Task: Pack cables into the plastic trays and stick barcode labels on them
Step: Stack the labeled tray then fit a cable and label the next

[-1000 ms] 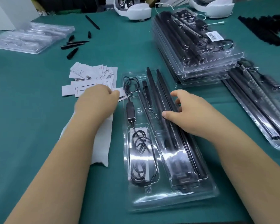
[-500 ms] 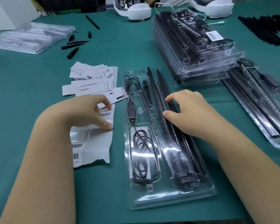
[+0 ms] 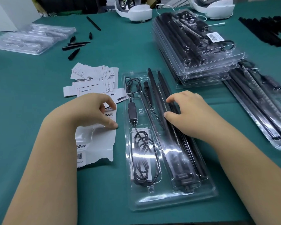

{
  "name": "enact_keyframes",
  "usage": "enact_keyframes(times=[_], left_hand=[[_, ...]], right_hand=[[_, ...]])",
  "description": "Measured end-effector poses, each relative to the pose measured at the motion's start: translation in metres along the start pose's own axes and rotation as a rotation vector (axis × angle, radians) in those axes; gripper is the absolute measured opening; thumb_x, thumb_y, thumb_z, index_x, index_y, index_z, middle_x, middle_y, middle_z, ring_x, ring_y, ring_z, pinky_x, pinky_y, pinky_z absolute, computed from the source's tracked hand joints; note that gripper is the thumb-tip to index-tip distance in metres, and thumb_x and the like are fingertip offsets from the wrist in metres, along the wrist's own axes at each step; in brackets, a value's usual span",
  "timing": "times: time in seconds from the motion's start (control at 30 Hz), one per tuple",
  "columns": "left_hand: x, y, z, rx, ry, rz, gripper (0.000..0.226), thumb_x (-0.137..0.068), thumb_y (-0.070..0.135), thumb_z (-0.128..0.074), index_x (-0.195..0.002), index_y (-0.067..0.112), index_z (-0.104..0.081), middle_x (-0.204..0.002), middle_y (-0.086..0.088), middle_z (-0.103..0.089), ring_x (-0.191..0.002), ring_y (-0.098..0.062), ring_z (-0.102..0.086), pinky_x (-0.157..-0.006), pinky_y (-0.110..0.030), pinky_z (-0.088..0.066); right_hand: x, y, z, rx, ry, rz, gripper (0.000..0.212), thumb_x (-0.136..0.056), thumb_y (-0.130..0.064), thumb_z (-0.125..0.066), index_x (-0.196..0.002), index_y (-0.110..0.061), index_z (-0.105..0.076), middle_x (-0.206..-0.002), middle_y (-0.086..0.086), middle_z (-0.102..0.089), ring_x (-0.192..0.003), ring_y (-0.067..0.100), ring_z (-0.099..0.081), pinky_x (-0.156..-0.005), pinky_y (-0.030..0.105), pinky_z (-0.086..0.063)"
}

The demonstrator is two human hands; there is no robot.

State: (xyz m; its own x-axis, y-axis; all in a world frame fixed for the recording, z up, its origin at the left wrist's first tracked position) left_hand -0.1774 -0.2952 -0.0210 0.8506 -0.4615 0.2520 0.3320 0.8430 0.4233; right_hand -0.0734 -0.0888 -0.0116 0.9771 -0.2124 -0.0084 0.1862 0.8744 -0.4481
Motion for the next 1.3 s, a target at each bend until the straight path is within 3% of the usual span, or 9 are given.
enact_keyframes(times=[0.43,0.57,0.67,0.73,0.9,1.03,1.13,1.2,1.3], left_hand=[[-0.004,0.001,0.010,0.201,0.103,0.006,0.010,-0.079,0.032,-0.076,-0.071,0.026,-0.073,-0.054,0.010,-0.058,-0.047,-0.007,-0.062,-0.048,-0.018,-0.051],[-0.004,0.006,0.006,0.281,0.100,0.015,0.010,-0.080,0.032,-0.074,-0.070,0.030,-0.074,-0.061,0.011,-0.065,-0.052,-0.011,-0.065,-0.065,-0.036,-0.060],[-0.006,0.001,0.012,0.326,0.139,0.052,0.014,-0.083,0.032,-0.072,-0.070,0.027,-0.074,-0.055,0.016,-0.061,-0.047,-0.005,-0.057,-0.054,-0.026,-0.052],[-0.005,-0.009,0.018,0.371,0.169,0.096,0.016,-0.083,0.033,-0.071,-0.069,0.025,-0.074,-0.048,0.014,-0.053,-0.049,-0.007,-0.049,-0.051,-0.021,-0.044],[-0.003,-0.009,0.010,0.550,0.127,0.137,0.016,-0.083,0.036,-0.070,-0.077,0.022,-0.075,-0.058,0.002,-0.057,-0.047,-0.011,-0.047,-0.047,-0.022,-0.039],[-0.006,0.011,-0.001,0.497,0.136,0.094,0.020,-0.083,0.037,-0.070,-0.068,0.023,-0.071,-0.050,0.007,-0.059,-0.042,-0.008,-0.049,-0.049,-0.021,-0.042],[-0.007,0.022,-0.006,0.435,0.145,0.062,0.022,-0.083,0.037,-0.070,-0.068,0.021,-0.069,-0.054,0.006,-0.061,-0.040,-0.006,-0.051,-0.051,-0.021,-0.044],[-0.006,0.024,-0.004,0.396,0.164,0.056,0.021,-0.083,0.037,-0.070,-0.072,0.019,-0.070,-0.048,0.011,-0.056,-0.038,-0.005,-0.051,-0.055,-0.022,-0.045],[-0.005,0.024,0.001,0.390,0.168,0.040,0.017,-0.084,0.035,-0.070,-0.074,0.020,-0.072,-0.041,0.013,-0.046,-0.035,-0.005,-0.049,-0.057,-0.023,-0.044]], right_hand=[[-0.001,-0.003,0.002,-0.041,0.052,0.046,0.036,-0.091,-0.039,-0.052,-0.124,-0.025,-0.051,-0.129,-0.004,-0.045,-0.126,0.015,-0.028,-0.086,0.026,-0.026],[0.006,-0.027,0.013,-0.094,0.155,0.215,0.033,-0.090,-0.036,-0.055,-0.121,-0.026,-0.058,-0.125,-0.010,-0.048,-0.124,0.010,-0.028,-0.092,0.014,-0.019],[0.018,-0.053,0.013,-0.166,0.155,0.384,0.027,-0.088,-0.036,-0.058,-0.112,-0.026,-0.067,-0.116,-0.014,-0.052,-0.116,0.003,-0.033,-0.091,0.000,-0.016],[0.025,-0.067,0.007,-0.200,0.117,0.472,0.025,-0.089,-0.035,-0.061,-0.109,-0.024,-0.070,-0.114,-0.012,-0.057,-0.113,0.003,-0.038,-0.095,0.003,-0.019],[0.030,-0.076,-0.025,-0.266,-0.168,0.502,0.062,-0.083,-0.066,-0.042,-0.140,-0.043,-0.034,-0.126,-0.015,-0.054,-0.120,0.001,-0.041,-0.101,0.028,-0.034],[0.027,-0.075,-0.030,-0.562,-0.267,0.434,0.063,-0.078,-0.079,-0.028,-0.136,-0.061,-0.011,-0.128,-0.017,-0.055,-0.119,0.000,-0.049,-0.101,0.030,-0.039],[0.020,-0.068,-0.028,-0.684,-0.270,0.349,0.055,-0.082,-0.074,-0.034,-0.135,-0.055,-0.033,-0.131,-0.018,-0.055,-0.120,-0.005,-0.048,-0.103,0.027,-0.037],[0.019,-0.069,-0.026,-0.503,-0.215,0.381,0.037,-0.089,-0.049,-0.046,-0.118,-0.034,-0.063,-0.114,-0.017,-0.063,-0.105,-0.010,-0.051,-0.092,0.021,-0.040],[0.015,-0.067,-0.028,-0.381,-0.176,0.366,0.017,-0.090,-0.026,-0.059,-0.099,-0.024,-0.074,-0.097,-0.019,-0.062,-0.095,-0.007,-0.051,-0.086,0.014,-0.040]])
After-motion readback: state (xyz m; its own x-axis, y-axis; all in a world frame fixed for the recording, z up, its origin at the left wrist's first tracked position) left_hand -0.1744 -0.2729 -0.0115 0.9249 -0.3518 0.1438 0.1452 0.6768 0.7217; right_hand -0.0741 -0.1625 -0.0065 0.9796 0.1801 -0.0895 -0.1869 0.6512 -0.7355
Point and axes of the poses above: each hand's wrist, its own x-axis away from the middle knuckle, its own z-axis out of the back of the hand, y = z × x, the point moved 10 cm from there along -x, towards the middle knuckle
